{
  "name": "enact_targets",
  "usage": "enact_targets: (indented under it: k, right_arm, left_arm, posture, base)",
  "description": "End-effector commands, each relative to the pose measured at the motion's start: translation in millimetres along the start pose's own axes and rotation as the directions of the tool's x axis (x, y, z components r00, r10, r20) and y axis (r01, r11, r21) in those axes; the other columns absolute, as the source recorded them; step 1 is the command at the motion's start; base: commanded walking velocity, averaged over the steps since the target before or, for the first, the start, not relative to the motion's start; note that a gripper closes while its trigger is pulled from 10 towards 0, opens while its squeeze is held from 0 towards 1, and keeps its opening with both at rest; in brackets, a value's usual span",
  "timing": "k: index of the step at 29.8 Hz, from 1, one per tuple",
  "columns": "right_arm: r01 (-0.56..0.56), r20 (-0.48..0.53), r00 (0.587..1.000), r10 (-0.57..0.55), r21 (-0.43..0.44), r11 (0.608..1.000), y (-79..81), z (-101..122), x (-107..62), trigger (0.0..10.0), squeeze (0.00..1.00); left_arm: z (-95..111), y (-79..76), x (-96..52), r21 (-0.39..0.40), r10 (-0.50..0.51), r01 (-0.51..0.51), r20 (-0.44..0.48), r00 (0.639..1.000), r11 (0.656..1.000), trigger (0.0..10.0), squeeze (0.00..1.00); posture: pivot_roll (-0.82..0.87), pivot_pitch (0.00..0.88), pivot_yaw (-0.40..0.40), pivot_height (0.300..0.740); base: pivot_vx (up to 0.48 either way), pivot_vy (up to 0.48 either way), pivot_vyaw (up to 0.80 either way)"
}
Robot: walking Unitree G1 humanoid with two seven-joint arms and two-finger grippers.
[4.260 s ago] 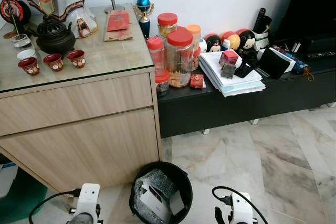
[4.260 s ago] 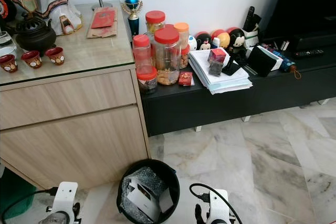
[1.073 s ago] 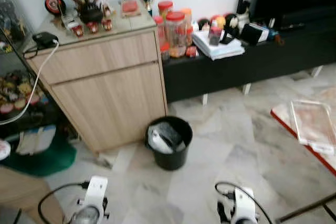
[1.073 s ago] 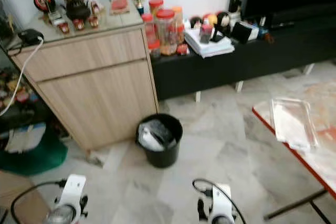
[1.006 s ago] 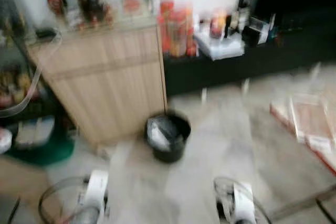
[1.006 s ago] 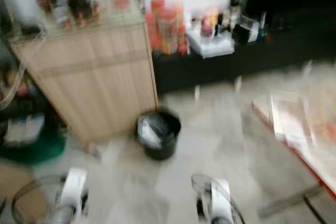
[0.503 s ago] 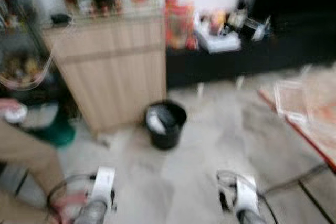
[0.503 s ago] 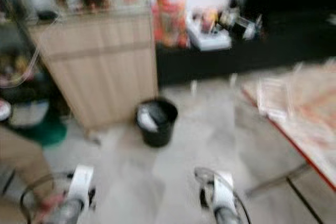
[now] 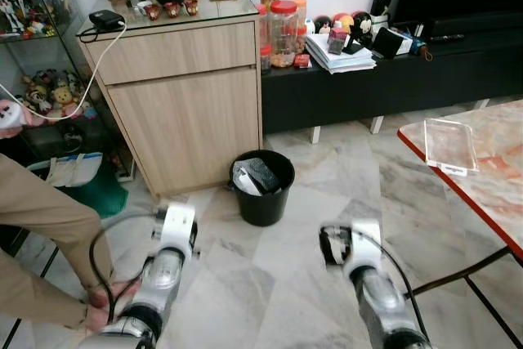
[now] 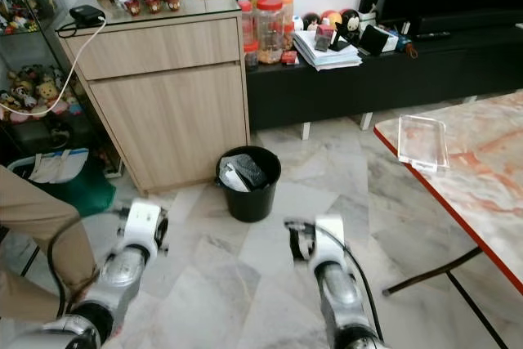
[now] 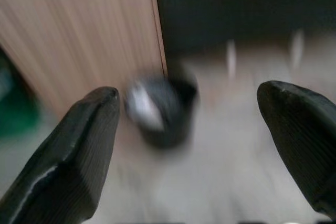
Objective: Picking trash to rubbish bin
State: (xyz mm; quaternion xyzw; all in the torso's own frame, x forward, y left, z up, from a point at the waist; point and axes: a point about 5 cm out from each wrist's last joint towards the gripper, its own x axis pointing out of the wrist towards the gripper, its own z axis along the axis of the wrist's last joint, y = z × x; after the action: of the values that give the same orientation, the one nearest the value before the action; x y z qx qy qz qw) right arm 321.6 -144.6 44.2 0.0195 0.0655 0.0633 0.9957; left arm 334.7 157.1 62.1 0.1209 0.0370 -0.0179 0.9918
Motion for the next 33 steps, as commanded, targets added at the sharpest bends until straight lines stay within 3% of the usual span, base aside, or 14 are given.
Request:
enact_targets:
  k: [1,6,7,20,33]
  right_arm:
    - [-0.030,0.201,0.979,0.030,-0.002,1.000,10.7,48,19.0,10.0,0.00]
    - [-0.043,0.314,0.949,0.042,-0.002,0.999,18.6,78,27.8,10.0,0.00]
    - [-0.045,0.332,0.942,0.044,-0.002,0.999,19.9,82,28.7,10.0,0.00]
    - [-0.029,0.465,0.885,0.022,0.007,1.000,22.2,107,25.2,10.0,0.00]
    - [-0.014,0.509,0.861,0.019,-0.013,1.000,25.8,120,24.8,10.0,0.00]
  left_arm:
    - [33,4.0,13.5,-0.001,0.032,-0.033,0.137,0.990,0.999,10.0,0.00]
    - [63,1.8,23.1,-0.043,0.038,-0.029,0.240,0.970,0.999,10.0,0.00]
    - [67,1.0,24.2,-0.047,0.035,-0.023,0.256,0.966,0.999,10.0,1.00]
    - [107,0.5,30.4,-0.065,0.009,0.019,0.408,0.913,0.998,10.0,1.00]
    - [116,11.0,29.0,-0.051,0.014,0.009,0.445,0.895,0.999,10.0,1.00]
  posture:
    - [-0.08,0.000,0.038,0.740]
    - [-0.08,0.000,0.050,0.740]
    - [-0.08,0.000,0.053,0.740]
    - [-0.08,0.000,0.091,0.740]
    - [-0.08,0.000,0.111,0.740]
  base:
    - [0.000,0.000,0.00]
    - [0.000,0.000,0.00]
    - [0.000,0.000,0.00]
    - [0.000,0.000,0.00]
    - [0.000,0.000,0.00]
